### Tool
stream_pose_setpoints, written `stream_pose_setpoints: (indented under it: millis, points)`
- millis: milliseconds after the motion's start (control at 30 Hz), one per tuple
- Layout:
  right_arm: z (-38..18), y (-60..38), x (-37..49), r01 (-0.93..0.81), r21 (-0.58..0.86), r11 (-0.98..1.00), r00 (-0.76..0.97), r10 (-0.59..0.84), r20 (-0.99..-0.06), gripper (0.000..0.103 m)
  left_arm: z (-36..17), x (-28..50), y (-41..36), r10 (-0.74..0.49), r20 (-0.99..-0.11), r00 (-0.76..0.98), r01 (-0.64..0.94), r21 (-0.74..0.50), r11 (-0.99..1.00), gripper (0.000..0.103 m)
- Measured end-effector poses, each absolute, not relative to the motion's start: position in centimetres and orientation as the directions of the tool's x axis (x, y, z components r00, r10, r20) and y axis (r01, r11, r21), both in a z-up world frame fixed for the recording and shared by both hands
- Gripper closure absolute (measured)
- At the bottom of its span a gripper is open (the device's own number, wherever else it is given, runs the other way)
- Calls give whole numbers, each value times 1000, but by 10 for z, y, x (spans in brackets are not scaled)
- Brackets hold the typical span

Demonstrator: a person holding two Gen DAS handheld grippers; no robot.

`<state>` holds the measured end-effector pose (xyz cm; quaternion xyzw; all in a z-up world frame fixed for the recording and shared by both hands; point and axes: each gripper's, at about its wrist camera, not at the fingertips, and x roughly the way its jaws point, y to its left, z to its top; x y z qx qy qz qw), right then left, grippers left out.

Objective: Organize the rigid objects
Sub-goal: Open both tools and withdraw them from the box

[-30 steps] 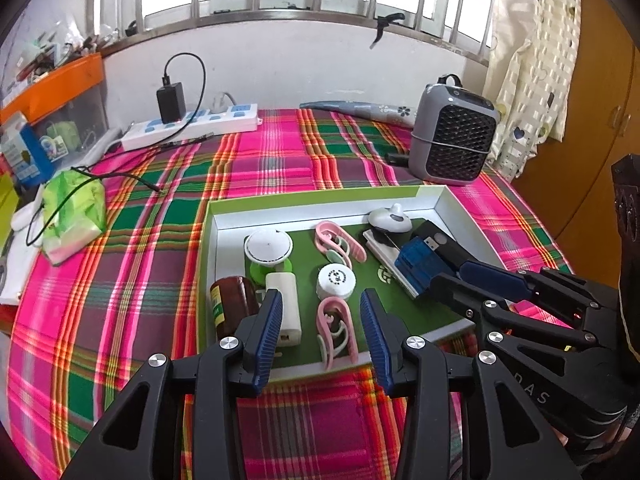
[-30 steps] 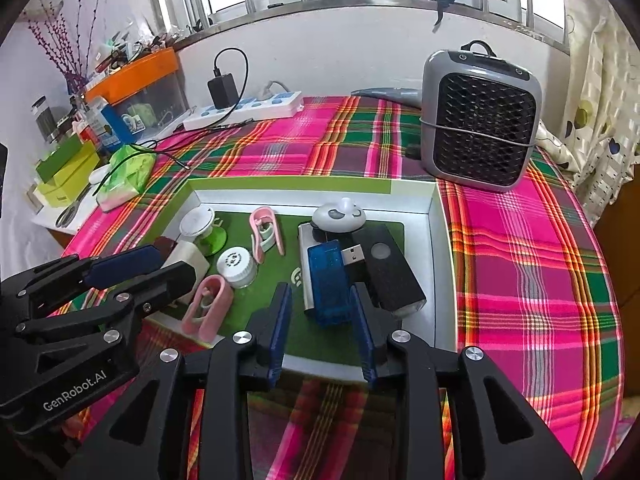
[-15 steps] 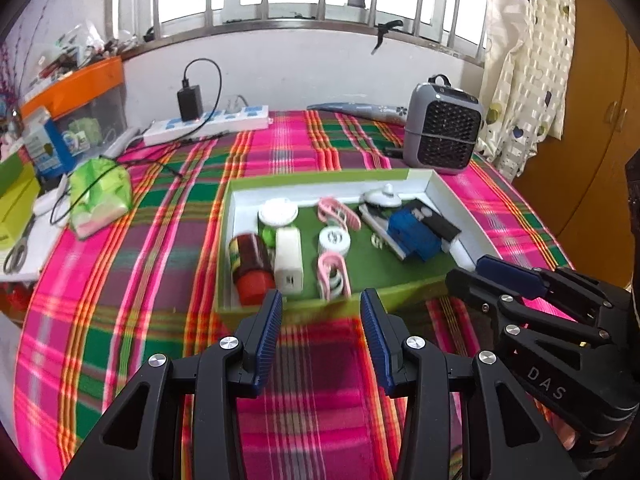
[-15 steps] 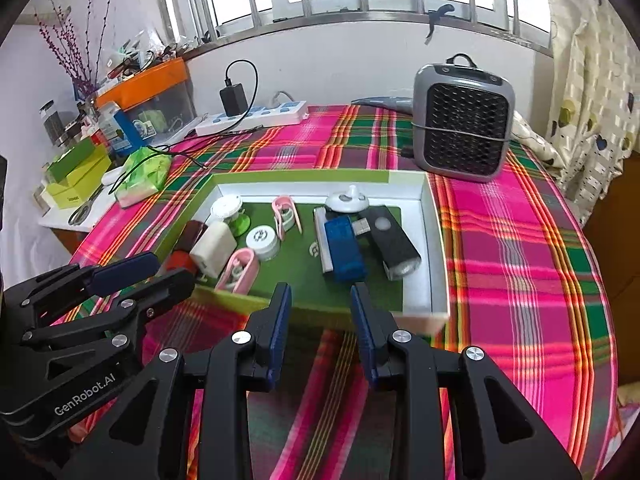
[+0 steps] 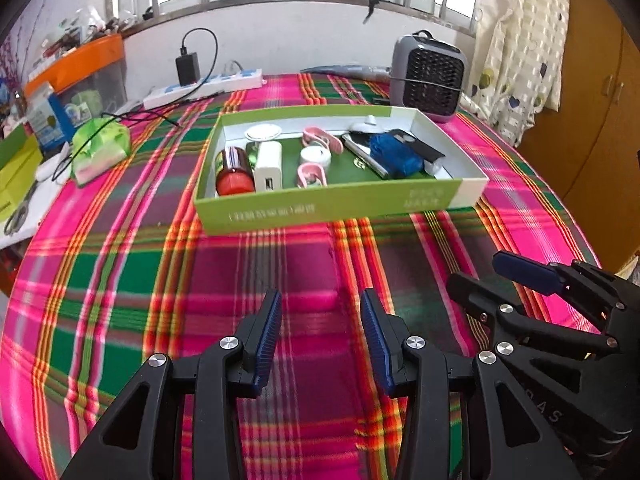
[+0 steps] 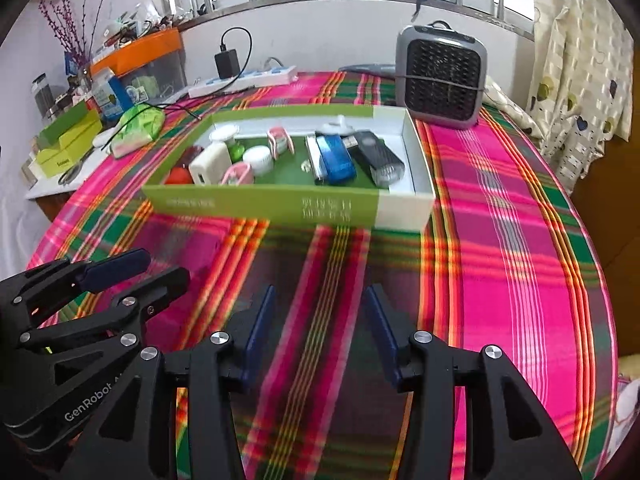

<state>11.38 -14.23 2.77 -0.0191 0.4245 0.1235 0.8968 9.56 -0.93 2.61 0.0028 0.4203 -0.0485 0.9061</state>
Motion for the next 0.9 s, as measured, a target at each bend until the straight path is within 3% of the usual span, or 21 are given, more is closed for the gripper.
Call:
stream_pose_setpoints:
  millis: [600, 767, 900]
  points:
    - [16, -152, 106, -174, 18, 985, 602, 120, -789, 55, 13, 97, -20, -33, -772, 634, 45, -5, 999, 63]
    - [15, -155, 109, -161, 11, 987, 600, 107, -793, 45, 13, 98, -21, -26, -772, 635, 46, 4, 999, 62]
    - [15, -155, 109, -157, 9, 988, 600, 102, -793, 44, 13, 97, -22, -26, -772, 635, 46, 4, 999, 61]
